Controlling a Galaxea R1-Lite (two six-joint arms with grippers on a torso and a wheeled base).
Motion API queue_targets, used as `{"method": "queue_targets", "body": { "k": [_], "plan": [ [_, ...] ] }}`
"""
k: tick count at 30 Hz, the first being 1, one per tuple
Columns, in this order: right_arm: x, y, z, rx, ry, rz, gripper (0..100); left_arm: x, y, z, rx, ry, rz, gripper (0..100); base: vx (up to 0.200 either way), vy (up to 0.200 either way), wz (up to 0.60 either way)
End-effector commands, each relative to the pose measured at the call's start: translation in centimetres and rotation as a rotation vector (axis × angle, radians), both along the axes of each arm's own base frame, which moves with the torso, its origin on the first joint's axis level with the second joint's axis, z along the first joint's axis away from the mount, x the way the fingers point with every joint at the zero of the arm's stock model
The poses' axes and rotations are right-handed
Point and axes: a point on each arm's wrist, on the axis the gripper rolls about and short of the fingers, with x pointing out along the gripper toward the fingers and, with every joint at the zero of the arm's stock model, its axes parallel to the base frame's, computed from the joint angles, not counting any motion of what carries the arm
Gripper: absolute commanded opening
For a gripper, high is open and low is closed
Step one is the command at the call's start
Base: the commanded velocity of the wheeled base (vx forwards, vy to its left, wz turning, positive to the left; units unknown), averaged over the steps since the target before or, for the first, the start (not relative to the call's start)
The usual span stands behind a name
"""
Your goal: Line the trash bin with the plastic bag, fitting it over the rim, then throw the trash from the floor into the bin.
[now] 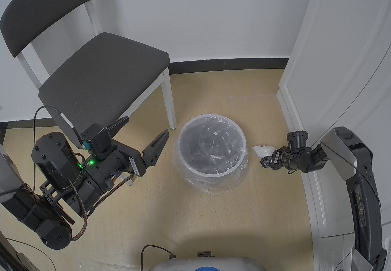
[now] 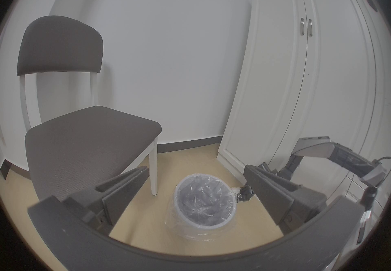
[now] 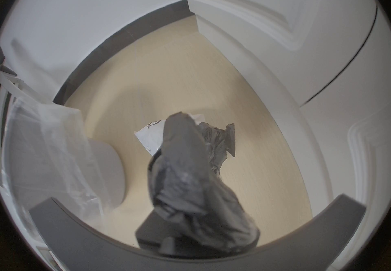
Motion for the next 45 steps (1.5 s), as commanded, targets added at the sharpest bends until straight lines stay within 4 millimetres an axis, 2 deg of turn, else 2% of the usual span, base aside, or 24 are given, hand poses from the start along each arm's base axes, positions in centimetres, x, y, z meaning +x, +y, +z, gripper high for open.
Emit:
{"method": "queue_targets", "body": {
  "k": [1, 5, 8, 9, 10, 13, 15, 16, 18, 21, 23, 28, 29, 34, 38, 40, 41, 42, 45],
  "plan": [
    [-3.0, 1.4, 10.4, 0.009, -0.134, 0.047, 0, -0.2, 0.1, 0.4, 0.003, -0.018, 0.003, 100, 0.0, 0.0, 0.0],
    [-7.5, 2.7, 17.5, 0.01, -0.278, 0.109, 0, -0.2, 0.2, 0.4, 0.011, -0.022, 0.004, 100, 0.0, 0.0, 0.0],
    [-10.9, 3.5, 21.0, -0.029, -0.368, 0.177, 0, -0.2, 0.2, 0.4, 0.011, -0.024, 0.005, 100, 0.0, 0.0, 0.0],
    [-11.6, 3.7, 21.6, -0.034, -0.391, 0.19, 0, -0.2, 0.2, 0.4, 0.012, -0.025, 0.005, 100, 0.0, 0.0, 0.0],
    [-13.2, 4.5, 23.1, -0.035, -0.446, 0.222, 0, -0.3, 0.2, 0.5, 0.014, -0.031, 0.005, 100, 0.0, 0.0, 0.0],
    [-15.5, 6.2, 24.4, -0.016, -0.515, 0.279, 0, -0.4, 0.3, 0.8, 0.008, -0.04, 0.006, 100, 0.0, 0.0, 0.0],
    [-16.0, 6.8, 24.6, -0.009, -0.534, 0.296, 0, -0.4, 0.3, 0.8, 0.008, -0.04, 0.006, 100, 0.0, 0.0, 0.0],
    [-17.0, 7.9, 24.9, 0.005, -0.56, 0.33, 0, -0.5, 0.3, 0.9, 0.012, -0.044, 0.006, 100, 0.0, 0.0, 0.0],
    [-18.2, 9.5, 24.7, 0.021, -0.573, 0.378, 0, -0.5, 0.3, 0.8, 0.018, -0.045, 0.007, 100, 0.0, 0.0, 0.0],
    [-18.9, 10.5, 24.2, 0.024, -0.563, 0.41, 0, -0.5, 0.3, 0.9, 0.017, -0.047, 0.005, 100, 0.0, 0.0, 0.0],
    [-20.0, 12.1, 23.0, 0.013, -0.524, 0.475, 0, -0.5, 0.3, 0.9, 0.018, -0.047, 0.006, 100, 0.0, 0.0, 0.0],
    [-19.1, 14.9, 21.5, -0.074, -0.512, 0.576, 0, -0.4, 0.5, 1.1, 0.018, -0.059, 0.017, 100, 0.0, 0.0, 0.0],
    [-18.5, 15.2, 21.3, -0.161, -0.525, 0.613, 0, -0.5, 0.6, 1.3, 0.014, -0.064, 0.017, 100, 0.0, 0.0, 0.0],
    [-16.6, 14.6, 18.7, -0.541, -0.532, 0.762, 0, -0.6, 0.7, 1.2, 0.008, -0.057, 0.018, 100, 0.0, 0.0, 0.0],
    [-15.7, 14.4, 17.3, -0.719, -0.534, 0.84, 0, -0.6, 1.0, 1.6, 0.0, -0.069, 0.025, 100, 0.0, 0.0, 0.0],
    [-14.7, 14.7, 16.7, -0.808, -0.548, 0.874, 0, -0.7, 1.1, 2.0, -0.008, -0.082, 0.03, 100, 0.0, 0.0, 0.0],
    [-13.6, 14.6, 16.0, -0.888, -0.557, 0.895, 0, -0.7, 1.2, 2.1, -0.01, -0.086, 0.032, 100, 0.0, 0.0, 0.0],
    [-13.6, 14.6, 16.0, -0.888, -0.557, 0.895, 0, -0.7, 1.2, 2.1, -0.01, -0.086, 0.032, 100, 0.0, 0.0, 0.0],
    [-11.0, 15.2, 15.6, -1.108, -0.638, 0.953, 0, -0.9, 1.3, 2.4, -0.015, -0.097, 0.032, 100, 0.0, 0.0, 0.0]
  ]
}}
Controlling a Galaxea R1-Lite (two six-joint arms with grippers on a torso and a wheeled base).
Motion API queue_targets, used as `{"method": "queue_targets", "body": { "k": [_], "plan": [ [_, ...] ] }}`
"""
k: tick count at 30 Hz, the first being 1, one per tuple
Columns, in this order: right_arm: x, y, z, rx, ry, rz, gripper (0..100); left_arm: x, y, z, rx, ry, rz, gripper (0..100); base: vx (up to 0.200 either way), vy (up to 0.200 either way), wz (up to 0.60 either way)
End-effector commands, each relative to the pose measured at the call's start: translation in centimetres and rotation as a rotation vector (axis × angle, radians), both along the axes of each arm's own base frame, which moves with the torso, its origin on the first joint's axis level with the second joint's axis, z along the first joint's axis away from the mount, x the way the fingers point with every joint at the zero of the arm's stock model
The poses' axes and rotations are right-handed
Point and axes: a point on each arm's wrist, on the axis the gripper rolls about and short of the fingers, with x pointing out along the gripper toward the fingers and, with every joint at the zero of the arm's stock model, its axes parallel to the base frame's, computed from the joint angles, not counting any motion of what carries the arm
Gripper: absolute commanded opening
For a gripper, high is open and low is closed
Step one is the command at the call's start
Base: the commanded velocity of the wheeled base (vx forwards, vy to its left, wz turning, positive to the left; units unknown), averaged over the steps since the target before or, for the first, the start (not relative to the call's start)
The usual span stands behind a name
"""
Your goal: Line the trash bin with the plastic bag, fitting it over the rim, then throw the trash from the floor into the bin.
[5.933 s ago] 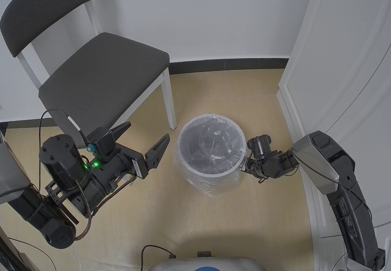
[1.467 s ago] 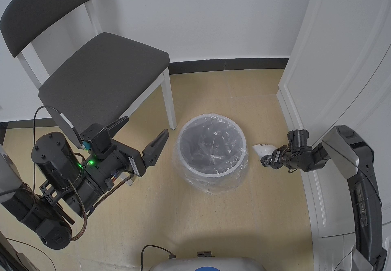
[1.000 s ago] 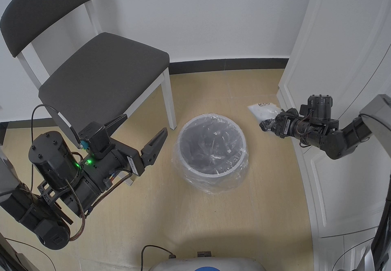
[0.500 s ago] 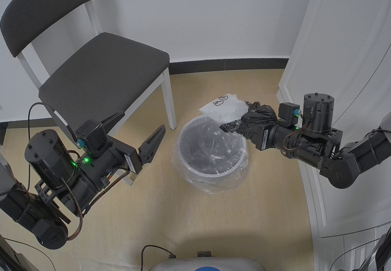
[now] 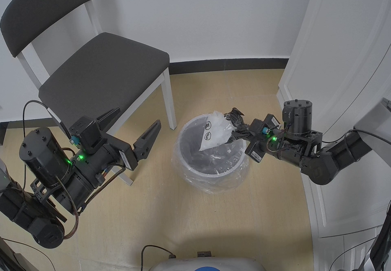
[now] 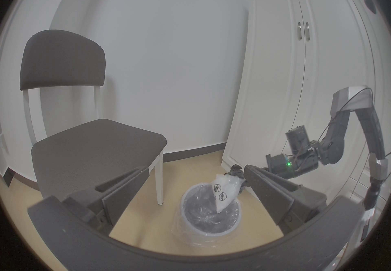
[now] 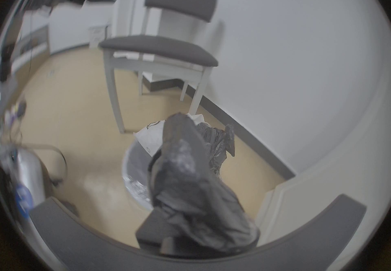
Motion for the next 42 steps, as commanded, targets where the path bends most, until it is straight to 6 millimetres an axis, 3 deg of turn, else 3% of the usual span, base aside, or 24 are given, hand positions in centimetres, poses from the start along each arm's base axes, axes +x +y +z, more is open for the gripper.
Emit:
{"method": "queue_targets", "body": {
  "k": [1, 7, 10, 20, 32, 42],
  "plan": [
    [5.5, 0.9, -3.4, -0.251, -0.142, 0.052, 0, -0.4, 0.5, 0.9, -0.019, -0.031, 0.008, 100, 0.0, 0.0, 0.0],
    [8.4, 1.9, -4.8, -0.435, -0.367, 0.149, 0, -0.3, 0.4, 0.4, -0.01, -0.012, 0.008, 100, 0.0, 0.0, 0.0],
    [8.3, 2.6, -6.4, -0.438, -0.366, 0.168, 0, -0.3, 0.4, 0.5, -0.011, -0.014, 0.008, 100, 0.0, 0.0, 0.0],
    [8.9, 2.4, -8.9, -0.452, -0.33, 0.163, 0, -0.4, 0.5, 0.6, -0.013, -0.017, 0.008, 100, 0.0, 0.0, 0.0],
    [8.5, 0.6, -9.9, -0.481, -0.275, 0.153, 0, -0.4, 0.6, 0.7, -0.014, -0.019, 0.011, 100, 0.0, 0.0, 0.0],
    [8.5, 0.6, -9.9, -0.478, -0.277, 0.154, 0, -0.4, 0.6, 0.8, -0.017, -0.023, 0.011, 100, 0.0, 0.0, 0.0]
  ]
}}
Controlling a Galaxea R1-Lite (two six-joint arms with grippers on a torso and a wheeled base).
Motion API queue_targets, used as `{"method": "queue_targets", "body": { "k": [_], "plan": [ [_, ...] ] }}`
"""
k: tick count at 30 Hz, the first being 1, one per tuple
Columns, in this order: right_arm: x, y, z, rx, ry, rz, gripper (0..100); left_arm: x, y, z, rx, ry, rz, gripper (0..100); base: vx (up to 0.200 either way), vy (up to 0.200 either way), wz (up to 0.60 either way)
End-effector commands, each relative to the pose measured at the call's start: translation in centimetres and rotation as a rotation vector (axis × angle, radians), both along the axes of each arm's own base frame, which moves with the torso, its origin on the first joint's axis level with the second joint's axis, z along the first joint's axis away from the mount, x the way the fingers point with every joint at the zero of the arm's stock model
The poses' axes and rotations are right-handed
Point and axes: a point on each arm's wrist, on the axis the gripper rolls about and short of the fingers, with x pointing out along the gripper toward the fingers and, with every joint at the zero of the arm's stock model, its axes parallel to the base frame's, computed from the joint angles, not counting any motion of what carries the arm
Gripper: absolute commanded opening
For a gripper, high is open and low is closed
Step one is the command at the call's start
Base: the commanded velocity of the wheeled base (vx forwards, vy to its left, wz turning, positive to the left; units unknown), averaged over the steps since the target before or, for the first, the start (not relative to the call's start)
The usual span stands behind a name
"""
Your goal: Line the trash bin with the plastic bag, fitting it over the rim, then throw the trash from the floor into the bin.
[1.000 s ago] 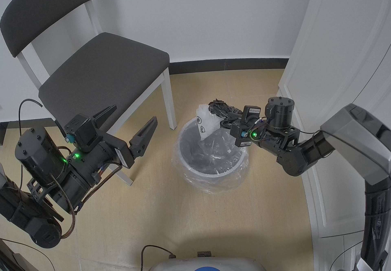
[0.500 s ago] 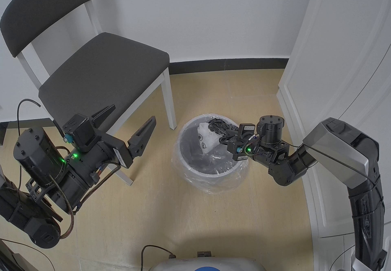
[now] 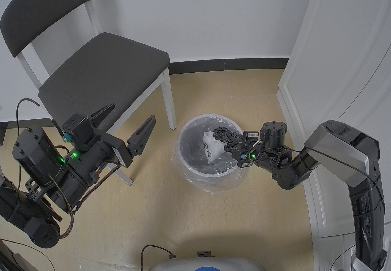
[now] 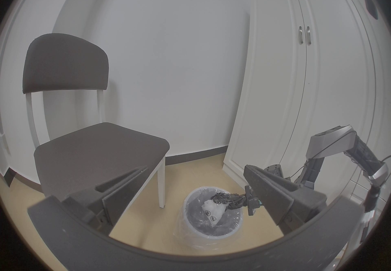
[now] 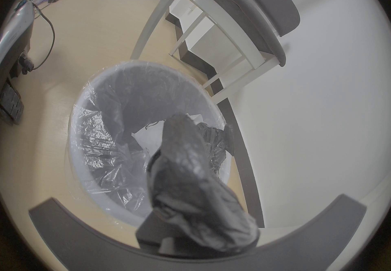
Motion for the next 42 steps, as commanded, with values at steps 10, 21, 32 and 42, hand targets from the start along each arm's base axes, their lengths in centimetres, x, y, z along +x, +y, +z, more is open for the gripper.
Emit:
{"method": "queue_targets", "body": {
  "k": [10, 21, 32, 42],
  "plan": [
    [0.8, 1.0, 0.7, 0.016, -0.038, 0.013, 100, -0.1, 0.0, 0.1, -0.001, -0.002, 0.0, 100, 0.0, 0.0, 0.0],
    [0.6, 1.1, 1.6, 0.03, -0.053, 0.016, 100, -0.1, 0.0, 0.1, -0.001, -0.002, 0.0, 100, 0.0, 0.0, 0.0],
    [0.1, 0.0, 5.6, 0.106, -0.092, -0.018, 100, -0.1, 0.0, 0.1, -0.002, -0.003, 0.0, 100, 0.0, 0.0, 0.0],
    [-2.7, -4.8, 11.4, 0.639, 0.078, -0.335, 100, -1.5, 0.0, 1.0, -0.018, -0.036, -0.029, 100, 0.0, 0.0, 0.0]
  ]
}}
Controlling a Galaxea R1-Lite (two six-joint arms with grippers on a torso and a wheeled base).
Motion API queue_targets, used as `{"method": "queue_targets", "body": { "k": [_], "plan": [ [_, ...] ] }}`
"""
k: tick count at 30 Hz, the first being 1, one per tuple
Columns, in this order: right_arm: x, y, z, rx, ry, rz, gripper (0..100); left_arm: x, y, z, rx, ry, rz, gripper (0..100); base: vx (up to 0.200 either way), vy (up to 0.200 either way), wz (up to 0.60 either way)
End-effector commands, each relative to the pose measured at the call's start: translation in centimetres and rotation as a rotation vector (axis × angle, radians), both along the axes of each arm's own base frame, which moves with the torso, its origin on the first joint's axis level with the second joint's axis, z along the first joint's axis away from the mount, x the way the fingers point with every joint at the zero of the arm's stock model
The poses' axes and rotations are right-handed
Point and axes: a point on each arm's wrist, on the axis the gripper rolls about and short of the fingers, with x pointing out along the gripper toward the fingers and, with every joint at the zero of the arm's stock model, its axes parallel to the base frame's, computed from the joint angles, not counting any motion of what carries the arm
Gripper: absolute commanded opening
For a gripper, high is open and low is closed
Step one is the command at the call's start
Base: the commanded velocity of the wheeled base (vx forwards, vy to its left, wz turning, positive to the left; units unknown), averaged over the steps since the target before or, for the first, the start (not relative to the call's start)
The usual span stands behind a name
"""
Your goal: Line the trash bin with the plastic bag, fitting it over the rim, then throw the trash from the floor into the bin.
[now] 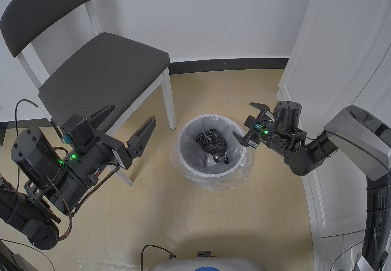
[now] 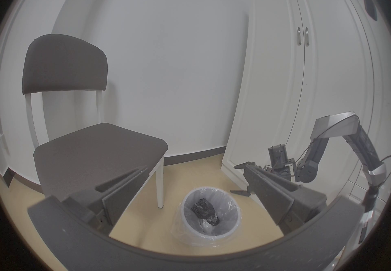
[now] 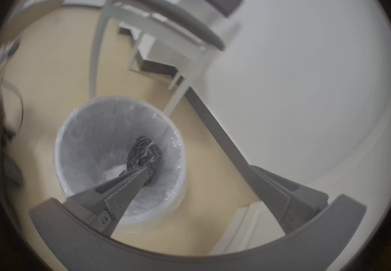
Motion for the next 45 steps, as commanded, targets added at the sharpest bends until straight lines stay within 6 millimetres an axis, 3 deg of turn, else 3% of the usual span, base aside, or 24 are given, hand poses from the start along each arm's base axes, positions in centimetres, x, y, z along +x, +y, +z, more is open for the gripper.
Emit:
{"method": "queue_targets", "body": {
  "k": [1, 2, 7, 9, 10, 12, 19, 20, 21, 23, 25, 26, 28, 30, 31, 33, 38, 39, 40, 42, 43, 45],
  "plan": [
    [-2.6, -3.7, 6.4, 0.355, 0.034, -0.195, 100, -1.2, 0.1, 1.4, -0.027, -0.049, -0.02, 100, 0.0, 0.0, 0.0],
    [-3.5, -4.0, 8.0, 0.475, 0.048, -0.228, 100, -1.4, 0.2, 2.0, -0.039, -0.074, -0.021, 100, 0.0, 0.0, 0.0],
    [-6.5, -5.7, 13.3, 0.714, 0.055, -0.331, 100, -0.4, -0.3, 5.0, -0.076, -0.197, -0.003, 100, 0.0, 0.0, 0.0],
    [-6.5, -5.7, 13.3, 0.714, 0.055, -0.331, 100, -0.4, -0.3, 5.0, -0.076, -0.197, -0.003, 100, 0.0, 0.0, 0.0],
    [-8.2, -6.9, 16.0, 0.812, 0.026, -0.359, 100, 1.1, 1.0, 6.4, -0.09, -0.246, 0.078, 100, 0.0, 0.0, 0.0],
    [-9.3, -7.8, 17.6, 0.878, -0.011, -0.37, 100, 1.5, 2.3, 6.8, -0.091, -0.265, 0.135, 100, 0.0, 0.0, 0.0],
    [-11.9, -11.8, 20.9, 1.072, -0.134, -0.455, 100, 0.9, 7.1, 9.1, -0.12, -0.31, 0.397, 100, 0.0, 0.0, 0.0],
    [-11.9, -11.8, 20.9, 1.072, -0.134, -0.455, 100, 0.9, 7.1, 9.1, -0.12, -0.31, 0.397, 100, 0.0, 0.0, 0.0],
    [-13.2, -13.1, 21.7, 1.136, -0.165, -0.466, 100, 0.4, 8.5, 10.2, -0.124, -0.312, 0.446, 100, 0.0, 0.0, 0.0],
    [-14.3, -13.8, 22.3, 1.168, -0.188, -0.466, 100, -0.2, 9.1, 10.9, -0.129, -0.311, 0.465, 100, 0.0, 0.0, 0.0],
    [-17.0, -14.7, 23.2, 1.202, -0.229, -0.458, 100, -2.4, 9.7, 12.6, -0.152, -0.317, 0.47, 100, 0.0, 0.0, 0.0],
    [-17.4, -14.9, 23.4, 1.206, -0.236, -0.454, 100, -2.8, 9.8, 12.8, -0.153, -0.318, 0.47, 100, 0.0, 0.0, 0.0],
    [-20.7, -15.4, 24.4, 1.22, -0.284, -0.427, 100, -5.6, 10.2, 14.1, -0.148, -0.307, 0.466, 100, 0.0, 0.0, 0.0],
    [-21.0, -15.5, 24.5, 1.221, -0.292, -0.424, 100, -5.9, 10.3, 14.2, -0.147, -0.306, 0.464, 100, 0.0, 0.0, 0.0],
    [-24.0, -15.9, 25.0, 1.232, -0.337, -0.404, 100, -8.2, 10.7, 14.7, -0.144, -0.291, 0.465, 100, 0.0, 0.0, 0.0],
    [-26.5, -16.1, 25.1, 1.244, -0.368, -0.384, 100, -9.9, 10.9, 14.7, -0.153, -0.298, 0.468, 100, 0.0, 0.0, 0.0],
    [-33.1, -17.0, 22.8, 1.259, -0.429, -0.364, 100, -14.6, 11.7, 13.5, -0.189, -0.338, 0.461, 100, 0.0, 0.0, 0.0],
    [-33.3, -17.0, 22.7, 1.259, -0.432, -0.365, 100, -14.8, 11.7, 13.4, -0.189, -0.338, 0.461, 100, 0.0, 0.0, 0.0],
    [-35.5, -17.3, 21.4, 1.255, -0.452, -0.362, 100, -16.5, 12.0, 12.9, -0.191, -0.342, 0.462, 100, 0.0, 0.0, 0.0],
    [-35.5, -17.3, 21.4, 1.255, -0.452, -0.362, 100, -16.5, 12.0, 12.9, -0.191, -0.342, 0.462, 100, 0.0, 0.0, 0.0],
    [-38.7, -17.4, 19.5, 1.257, -0.481, -0.319, 100, -19.2, 12.5, 12.1, -0.184, -0.326, 0.466, 100, 0.0, 0.0, 0.0],
    [-40.2, -17.5, 18.4, 1.257, -0.483, -0.32, 100, -20.6, 12.7, 11.5, -0.18, -0.31, 0.467, 100, 0.0, 0.0, 0.0]
  ]
}}
